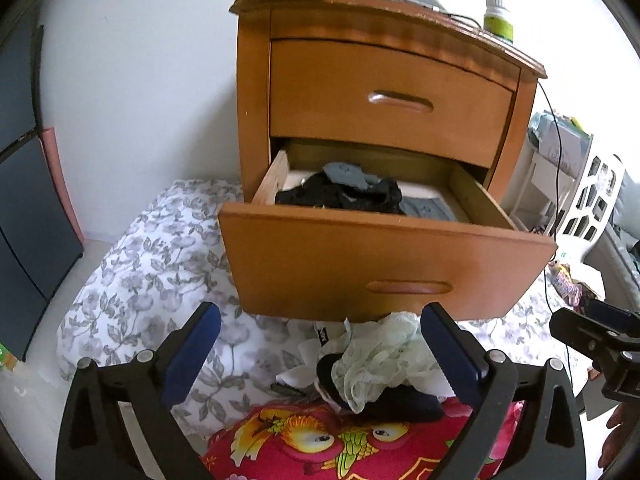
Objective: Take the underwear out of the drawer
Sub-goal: 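Withdraw the open left gripper up from the cloth pile, then move the right gripper into the drawer toward the white Hello Kitty socks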
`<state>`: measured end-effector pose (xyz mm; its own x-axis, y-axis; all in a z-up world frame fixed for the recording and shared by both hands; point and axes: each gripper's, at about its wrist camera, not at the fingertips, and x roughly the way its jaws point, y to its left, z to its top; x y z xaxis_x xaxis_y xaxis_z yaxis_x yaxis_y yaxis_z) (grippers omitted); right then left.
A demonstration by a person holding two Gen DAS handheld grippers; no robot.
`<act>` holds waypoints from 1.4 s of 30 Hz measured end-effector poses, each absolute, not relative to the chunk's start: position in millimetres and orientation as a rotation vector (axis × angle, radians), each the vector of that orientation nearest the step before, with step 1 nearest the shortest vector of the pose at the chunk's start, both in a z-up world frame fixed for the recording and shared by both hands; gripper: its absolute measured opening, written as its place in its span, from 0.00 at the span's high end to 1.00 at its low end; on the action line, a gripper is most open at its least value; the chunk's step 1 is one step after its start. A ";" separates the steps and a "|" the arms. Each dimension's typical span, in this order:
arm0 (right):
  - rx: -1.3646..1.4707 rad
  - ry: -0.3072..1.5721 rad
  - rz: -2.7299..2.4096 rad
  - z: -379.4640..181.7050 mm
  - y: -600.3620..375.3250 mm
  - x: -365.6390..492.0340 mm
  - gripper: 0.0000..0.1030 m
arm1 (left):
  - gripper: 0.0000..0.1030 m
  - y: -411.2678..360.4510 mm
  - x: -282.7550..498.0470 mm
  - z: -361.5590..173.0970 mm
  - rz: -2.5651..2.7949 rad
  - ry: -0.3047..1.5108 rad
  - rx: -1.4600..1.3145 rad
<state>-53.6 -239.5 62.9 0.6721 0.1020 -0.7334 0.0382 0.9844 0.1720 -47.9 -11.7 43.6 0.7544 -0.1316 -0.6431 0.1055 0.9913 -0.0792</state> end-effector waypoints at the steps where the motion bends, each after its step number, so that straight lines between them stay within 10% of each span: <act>1: 0.185 0.825 0.033 63.6 -240.6 -53.7 0.00 | 0.03 -11.7 -48.3 44.7 -0.132 0.691 -0.037; 42: -0.053 0.768 0.094 217.3 -269.9 72.0 0.00 | 0.02 -15.2 18.6 95.8 -0.232 0.703 -0.069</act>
<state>72.0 -269.9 217.3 0.7156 0.0653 -0.6954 -0.1038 0.9945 -0.0134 18.6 -15.2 95.8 0.7387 -0.2343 -0.6320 0.1881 0.9720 -0.1406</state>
